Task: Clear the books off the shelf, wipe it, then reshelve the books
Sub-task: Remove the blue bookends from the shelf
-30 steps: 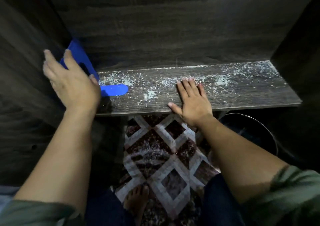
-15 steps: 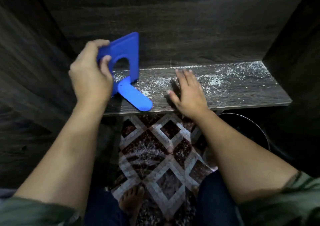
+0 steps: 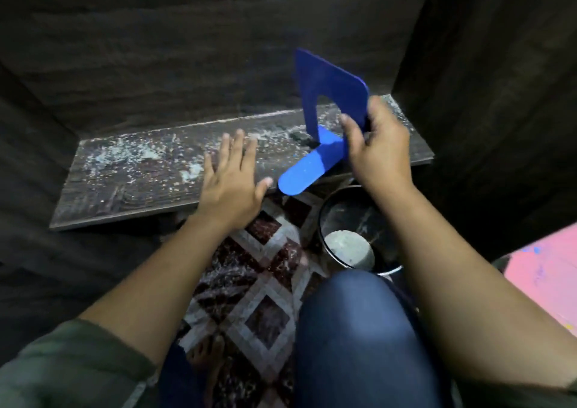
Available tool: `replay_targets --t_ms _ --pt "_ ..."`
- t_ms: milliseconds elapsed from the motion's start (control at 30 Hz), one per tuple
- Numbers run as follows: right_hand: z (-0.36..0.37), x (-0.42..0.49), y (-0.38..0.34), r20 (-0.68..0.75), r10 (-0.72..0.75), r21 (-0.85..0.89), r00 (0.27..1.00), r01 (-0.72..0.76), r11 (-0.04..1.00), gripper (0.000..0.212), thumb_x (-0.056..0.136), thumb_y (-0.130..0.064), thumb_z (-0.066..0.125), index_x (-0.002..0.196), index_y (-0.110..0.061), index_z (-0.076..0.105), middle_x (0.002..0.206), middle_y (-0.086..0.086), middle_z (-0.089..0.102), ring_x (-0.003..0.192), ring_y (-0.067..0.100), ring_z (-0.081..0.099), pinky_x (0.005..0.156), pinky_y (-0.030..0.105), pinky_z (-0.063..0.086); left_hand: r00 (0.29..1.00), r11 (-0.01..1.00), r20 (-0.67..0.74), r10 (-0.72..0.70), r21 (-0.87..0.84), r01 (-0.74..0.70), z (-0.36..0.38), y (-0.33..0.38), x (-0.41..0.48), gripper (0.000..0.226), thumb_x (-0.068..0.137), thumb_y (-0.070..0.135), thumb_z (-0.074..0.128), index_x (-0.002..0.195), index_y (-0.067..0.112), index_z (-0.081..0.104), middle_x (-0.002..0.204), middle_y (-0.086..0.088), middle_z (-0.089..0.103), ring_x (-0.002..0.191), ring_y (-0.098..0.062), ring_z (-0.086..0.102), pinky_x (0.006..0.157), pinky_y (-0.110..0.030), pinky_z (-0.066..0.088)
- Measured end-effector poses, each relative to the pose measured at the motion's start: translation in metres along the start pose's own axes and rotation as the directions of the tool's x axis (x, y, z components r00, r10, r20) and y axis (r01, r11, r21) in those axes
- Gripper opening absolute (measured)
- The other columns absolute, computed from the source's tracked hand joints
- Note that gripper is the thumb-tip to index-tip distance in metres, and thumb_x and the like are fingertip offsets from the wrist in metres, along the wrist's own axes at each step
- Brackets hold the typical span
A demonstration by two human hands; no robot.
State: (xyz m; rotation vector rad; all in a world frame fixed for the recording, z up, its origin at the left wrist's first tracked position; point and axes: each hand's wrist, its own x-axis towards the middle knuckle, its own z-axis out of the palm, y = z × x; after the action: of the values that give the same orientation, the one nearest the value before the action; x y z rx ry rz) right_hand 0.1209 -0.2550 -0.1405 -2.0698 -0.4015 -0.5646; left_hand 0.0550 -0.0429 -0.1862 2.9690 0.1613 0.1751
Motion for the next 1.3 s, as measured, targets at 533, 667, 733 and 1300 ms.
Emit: replay_targets --t_ms 533,667,733,1300 --pt "-0.171 -0.188 0.088 0.008 0.132 -0.328 0.991 -0.123 0.937 0.016 0.092 -0.006 0.055 0.107 -0.012 0.05 0.088 -0.001 0.037 0.077 0.014 0.039 0.069 0.02 0.025 0.937 0.965 0.317 0.147 0.163 -0.206 0.063 0.101 0.013 0.096 0.093 0.057 0.047 0.153 0.017 -0.018 0.159 -0.005 -0.026 0.146 -0.025 -0.022 0.119 -0.047 -0.01" --pt "-0.157 -0.23 0.116 0.147 0.214 -0.349 0.966 -0.152 0.925 0.016 0.094 -0.018 0.048 0.11 -0.014 0.05 0.088 0.001 0.037 0.079 0.02 0.042 0.066 0.02 0.023 0.934 0.97 0.328 0.137 0.144 -0.193 0.061 0.101 0.016 0.096 0.092 0.059 0.047 0.153 0.02 -0.017 0.16 -0.003 -0.024 0.147 -0.023 -0.02 0.119 -0.046 -0.009" --pt "-0.145 -0.248 0.13 0.174 0.271 -0.343 0.947 -0.2 0.918 0.016 0.095 -0.022 0.045 0.11 -0.017 0.049 0.088 0.0 0.038 0.076 0.018 0.043 0.062 0.02 0.023 0.931 0.969 0.338 0.138 0.146 -0.197 0.061 0.101 0.016 0.096 0.092 0.06 0.046 0.153 0.022 -0.018 0.159 -0.003 -0.026 0.146 -0.023 -0.022 0.118 -0.045 -0.011" --pt "-0.056 -0.306 0.215 0.042 0.912 -0.419 0.408 -0.821 0.387 0.025 0.101 -0.015 0.041 0.119 -0.003 0.054 0.102 0.028 0.065 0.093 0.045 0.061 0.071 0.042 0.044 0.947 0.965 0.257 0.192 0.127 -0.23 0.068 0.096 0.015 0.098 0.09 0.06 0.047 0.153 0.022 -0.018 0.159 -0.005 -0.025 0.146 -0.025 -0.023 0.116 -0.046 -0.013"
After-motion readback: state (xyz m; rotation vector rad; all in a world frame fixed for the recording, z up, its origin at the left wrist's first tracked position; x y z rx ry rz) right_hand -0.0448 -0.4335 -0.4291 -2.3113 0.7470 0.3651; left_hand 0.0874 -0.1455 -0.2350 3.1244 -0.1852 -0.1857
